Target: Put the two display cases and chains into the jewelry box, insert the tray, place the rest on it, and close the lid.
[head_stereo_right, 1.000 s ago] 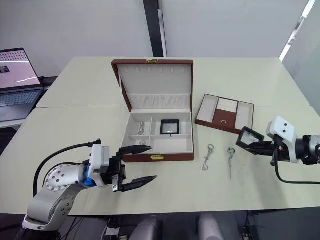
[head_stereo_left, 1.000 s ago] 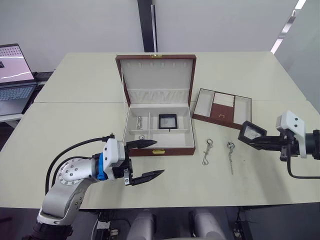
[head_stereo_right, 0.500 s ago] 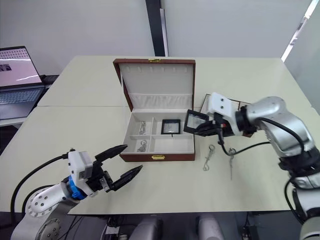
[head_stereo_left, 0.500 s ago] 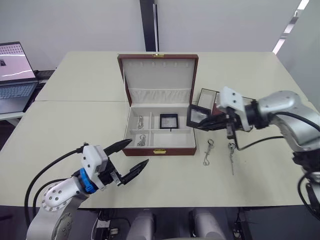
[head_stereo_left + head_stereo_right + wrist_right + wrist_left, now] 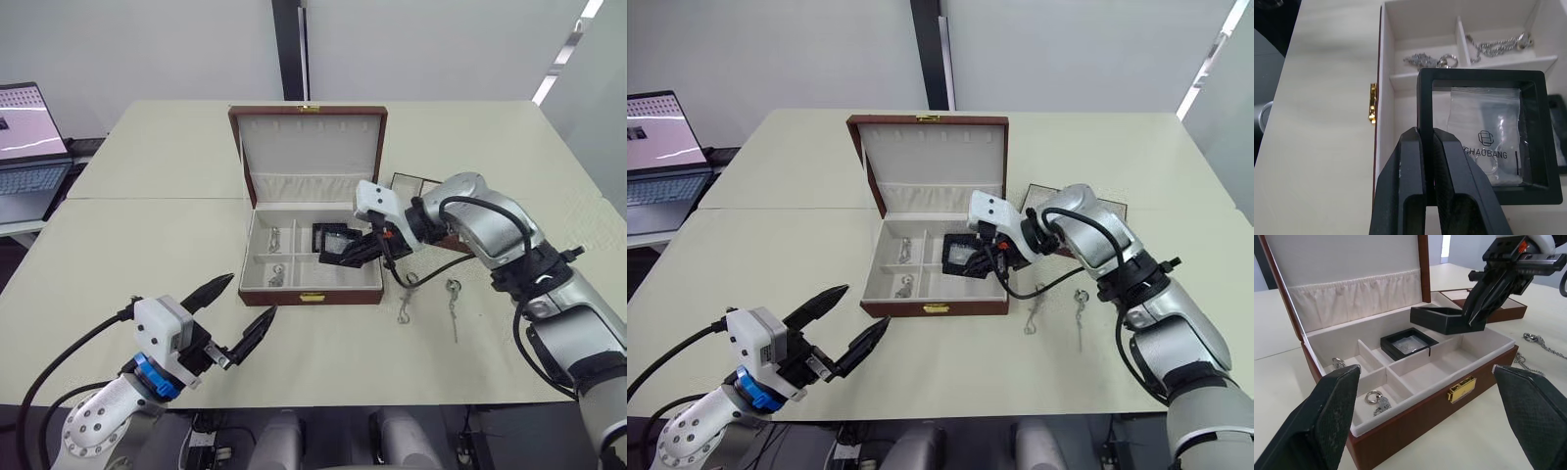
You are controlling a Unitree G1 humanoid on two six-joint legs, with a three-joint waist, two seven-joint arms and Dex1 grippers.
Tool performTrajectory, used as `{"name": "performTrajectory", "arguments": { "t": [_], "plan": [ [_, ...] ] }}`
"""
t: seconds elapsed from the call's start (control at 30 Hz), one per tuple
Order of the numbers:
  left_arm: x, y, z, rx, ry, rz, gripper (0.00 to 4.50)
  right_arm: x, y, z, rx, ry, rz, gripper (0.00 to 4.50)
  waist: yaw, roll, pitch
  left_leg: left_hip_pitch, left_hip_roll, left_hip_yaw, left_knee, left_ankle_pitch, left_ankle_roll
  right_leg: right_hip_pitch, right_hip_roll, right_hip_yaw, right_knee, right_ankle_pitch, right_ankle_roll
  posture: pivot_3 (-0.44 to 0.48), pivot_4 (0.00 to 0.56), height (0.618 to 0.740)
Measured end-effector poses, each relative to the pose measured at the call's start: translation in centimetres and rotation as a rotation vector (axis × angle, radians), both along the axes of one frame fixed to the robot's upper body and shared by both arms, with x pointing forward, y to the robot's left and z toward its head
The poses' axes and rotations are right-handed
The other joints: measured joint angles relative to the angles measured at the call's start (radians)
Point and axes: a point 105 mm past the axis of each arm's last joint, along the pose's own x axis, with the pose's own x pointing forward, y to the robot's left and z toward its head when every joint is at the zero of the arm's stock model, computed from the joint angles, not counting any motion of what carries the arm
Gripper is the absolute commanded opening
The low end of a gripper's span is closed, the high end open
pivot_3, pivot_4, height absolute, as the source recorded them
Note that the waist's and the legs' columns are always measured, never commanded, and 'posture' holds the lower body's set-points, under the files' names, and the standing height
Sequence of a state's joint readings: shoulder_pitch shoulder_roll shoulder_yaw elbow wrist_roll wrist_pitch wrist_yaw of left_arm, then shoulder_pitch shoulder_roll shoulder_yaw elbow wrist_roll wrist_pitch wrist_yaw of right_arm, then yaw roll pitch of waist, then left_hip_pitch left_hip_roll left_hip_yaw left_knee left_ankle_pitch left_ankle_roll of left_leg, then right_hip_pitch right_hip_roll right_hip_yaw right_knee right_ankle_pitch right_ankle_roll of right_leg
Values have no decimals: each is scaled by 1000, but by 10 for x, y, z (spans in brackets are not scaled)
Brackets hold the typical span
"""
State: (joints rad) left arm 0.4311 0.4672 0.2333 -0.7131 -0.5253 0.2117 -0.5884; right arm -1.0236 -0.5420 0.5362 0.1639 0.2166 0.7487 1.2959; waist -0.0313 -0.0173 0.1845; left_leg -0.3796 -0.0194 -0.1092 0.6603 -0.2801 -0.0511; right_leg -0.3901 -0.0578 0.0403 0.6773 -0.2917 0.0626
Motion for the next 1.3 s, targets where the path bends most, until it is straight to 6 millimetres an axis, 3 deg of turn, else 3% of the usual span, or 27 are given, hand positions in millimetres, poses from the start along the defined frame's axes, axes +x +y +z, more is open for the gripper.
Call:
{"name": "performTrajectory", "arguments": {
  "t": [0.33, 0.67, 0.73, 1.07, 1.2, 1.3],
  "plan": [
    [-1, 1, -2, -3, 12, 14, 4500, -16, 11, -7, -39, 34, 100, 14, -1, 0, 0, 0, 0, 0, 0, 0, 0, 0, 0, 0, 0, 0, 0, 0, 150, 740],
    [2, -2, 4, 3, 7, 28, 4500, -7, 11, -17, -64, 40, 62, 14, -1, 0, 0, 0, 0, 0, 0, 0, 0, 0, 0, 0, 0, 0, 0, 0, 150, 740],
    [3, -3, 5, 6, 5, 25, 4500, -6, 11, -19, -70, 35, 59, 708, -1, 0, 0, 0, 0, 0, 0, 0, 0, 0, 0, 0, 0, 0, 0, 0, 150, 740],
    [4, -5, 6, 8, 11, 16, 4500, -4, 16, -13, -30, 35, 57, 3216, -1, 0, 0, 0, 0, 0, 0, 0, 0, 0, 0, 0, 0, 0, 0, 0, 150, 740],
    [3, -5, 5, 5, 17, 11, 4500, 3, 13, 6, 78, 17, 16, 4468, -1, 0, 0, 0, 0, 0, 0, 0, 0, 0, 0, 0, 0, 0, 0, 0, 150, 740],
    [5, -3, 2, -1, 45, 6, 4500, 6, 5, 21, 199, 6, -16, 4468, -1, 0, 0, 0, 0, 0, 0, 0, 0, 0, 0, 0, -1, 0, 0, 0, 150, 740]
  ]
}}
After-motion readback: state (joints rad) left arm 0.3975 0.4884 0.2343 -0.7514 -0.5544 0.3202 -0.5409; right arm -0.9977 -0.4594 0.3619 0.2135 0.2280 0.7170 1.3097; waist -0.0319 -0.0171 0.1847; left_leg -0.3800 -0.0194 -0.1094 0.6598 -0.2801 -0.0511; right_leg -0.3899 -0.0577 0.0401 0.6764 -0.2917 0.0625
